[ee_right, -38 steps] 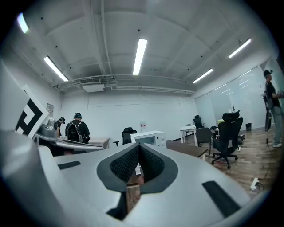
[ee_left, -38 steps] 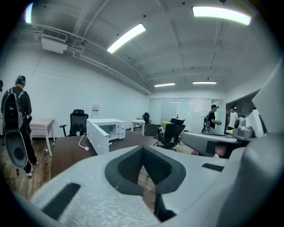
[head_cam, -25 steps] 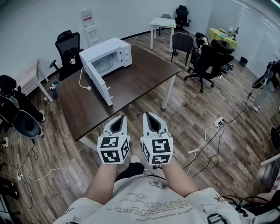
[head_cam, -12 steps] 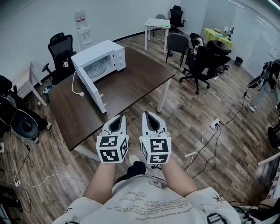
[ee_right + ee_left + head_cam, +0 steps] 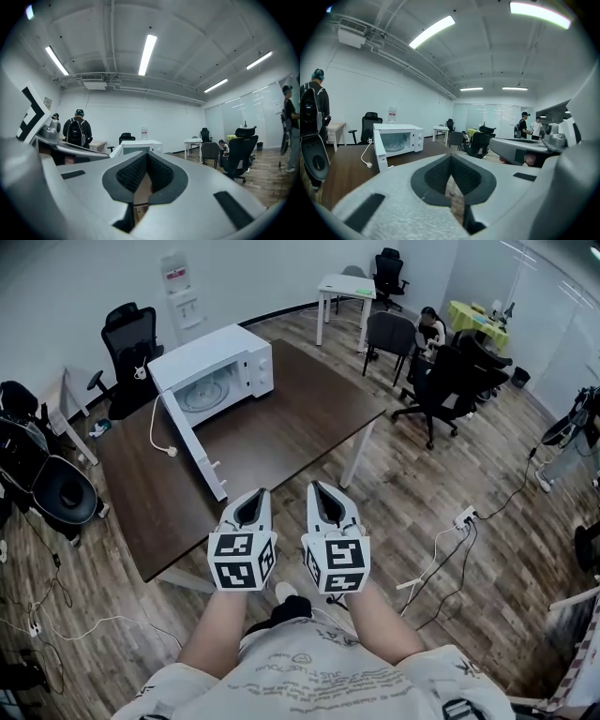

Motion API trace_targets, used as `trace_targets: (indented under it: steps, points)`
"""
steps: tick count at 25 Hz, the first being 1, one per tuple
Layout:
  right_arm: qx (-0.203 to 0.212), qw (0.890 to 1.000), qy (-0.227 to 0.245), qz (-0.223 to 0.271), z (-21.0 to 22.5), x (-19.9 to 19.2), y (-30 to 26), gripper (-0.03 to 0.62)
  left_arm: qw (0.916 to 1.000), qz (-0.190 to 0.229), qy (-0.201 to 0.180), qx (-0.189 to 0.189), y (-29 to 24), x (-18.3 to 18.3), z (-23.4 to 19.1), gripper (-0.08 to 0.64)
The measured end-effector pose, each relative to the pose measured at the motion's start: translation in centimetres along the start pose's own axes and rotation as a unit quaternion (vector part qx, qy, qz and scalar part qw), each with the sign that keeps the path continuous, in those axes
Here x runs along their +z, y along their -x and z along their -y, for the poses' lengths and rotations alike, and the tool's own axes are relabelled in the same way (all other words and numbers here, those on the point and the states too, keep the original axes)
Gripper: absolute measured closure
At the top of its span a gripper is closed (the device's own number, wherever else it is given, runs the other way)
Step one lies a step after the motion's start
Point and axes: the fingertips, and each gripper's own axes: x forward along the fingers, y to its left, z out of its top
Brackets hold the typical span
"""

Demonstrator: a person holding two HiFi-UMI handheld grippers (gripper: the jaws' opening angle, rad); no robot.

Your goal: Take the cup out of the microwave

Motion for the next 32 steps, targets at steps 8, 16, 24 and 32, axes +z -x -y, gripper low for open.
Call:
trace_targets:
  steps: [8, 16, 24, 32]
  points:
    - [0.038, 0.999, 0.017, 0.0, 1.3, 0.9, -6.8, 0.584, 0.9999, -0.003, 0.008, 0.011, -6.3, 2.3, -2.7, 0.55]
    - [0.063, 0.998, 0.027, 0.005, 2.7, 1.2, -13.3, 0.584, 0.9995, 0.005, 0.012, 0.028, -12.1, 4.2, -6.0, 0.551]
    - [0.085, 0.996, 0.028, -0.007, 2.5, 0.5, -18.5, 0.584, 0.9984, 0.003, 0.016, 0.055, -15.4, 5.0, -9.5, 0.551]
    - [0.133, 0.99, 0.02, -0.035, 1.2, -1.4, -21.9, 0.584, 0.9943, -0.019, 0.041, 0.097, -16.7, 3.5, -12.4, 0.551]
